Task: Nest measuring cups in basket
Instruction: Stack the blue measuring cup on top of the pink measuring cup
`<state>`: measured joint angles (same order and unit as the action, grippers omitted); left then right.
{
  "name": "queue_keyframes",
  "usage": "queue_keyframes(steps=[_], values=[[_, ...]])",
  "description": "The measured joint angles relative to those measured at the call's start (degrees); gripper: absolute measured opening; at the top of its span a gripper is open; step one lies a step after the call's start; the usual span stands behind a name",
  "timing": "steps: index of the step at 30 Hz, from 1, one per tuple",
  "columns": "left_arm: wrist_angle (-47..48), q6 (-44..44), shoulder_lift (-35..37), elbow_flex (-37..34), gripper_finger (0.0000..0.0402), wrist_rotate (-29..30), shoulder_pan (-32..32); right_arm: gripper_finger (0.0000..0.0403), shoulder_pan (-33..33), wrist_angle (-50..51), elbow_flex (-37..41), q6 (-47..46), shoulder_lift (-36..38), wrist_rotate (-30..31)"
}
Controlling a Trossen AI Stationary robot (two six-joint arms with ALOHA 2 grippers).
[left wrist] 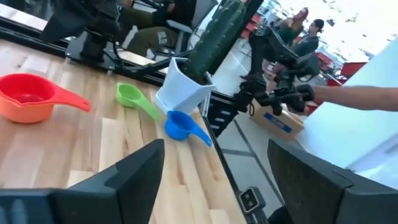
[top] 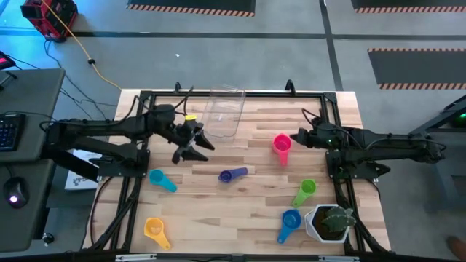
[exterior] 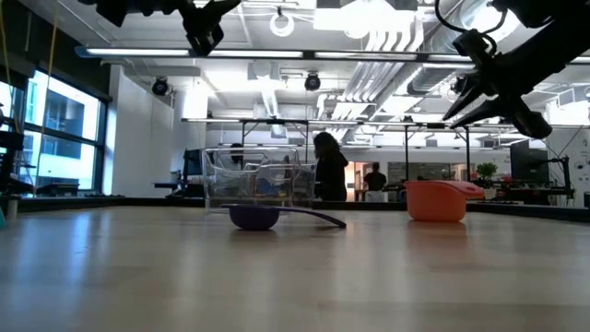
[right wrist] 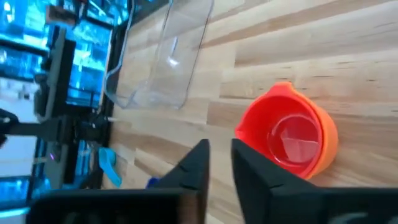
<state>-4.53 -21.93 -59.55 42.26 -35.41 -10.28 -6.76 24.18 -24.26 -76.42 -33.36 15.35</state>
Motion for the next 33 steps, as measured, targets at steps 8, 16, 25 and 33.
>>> queue_keyframes(steps=[8, 16, 25, 33], values=[[0.08, 2.88, 0.00, 0.00, 0.0285, 4.05, -0.31, 0.0232, 0.01, -23.58, -0.05, 4.63, -0.94, -6.29], [-0.03, -2.35, 0.00, 0.00, 0.0285, 10.78, -0.09, 0.0262, 0.04, -20.20, -9.15, 10.89, -9.05, -22.80], [-0.01, -3.02, 0.00, 0.00, 0.0285, 20.97, 0.32, 0.0262, 0.31, 5.47, -32.99, 35.22, -28.54, -43.24], [0.04, -0.17, 0.00, 0.02, 0.0285, 21.35, 0.35, 0.0262, 6.89, 23.47, -49.34, 50.59, -43.06, -44.79]])
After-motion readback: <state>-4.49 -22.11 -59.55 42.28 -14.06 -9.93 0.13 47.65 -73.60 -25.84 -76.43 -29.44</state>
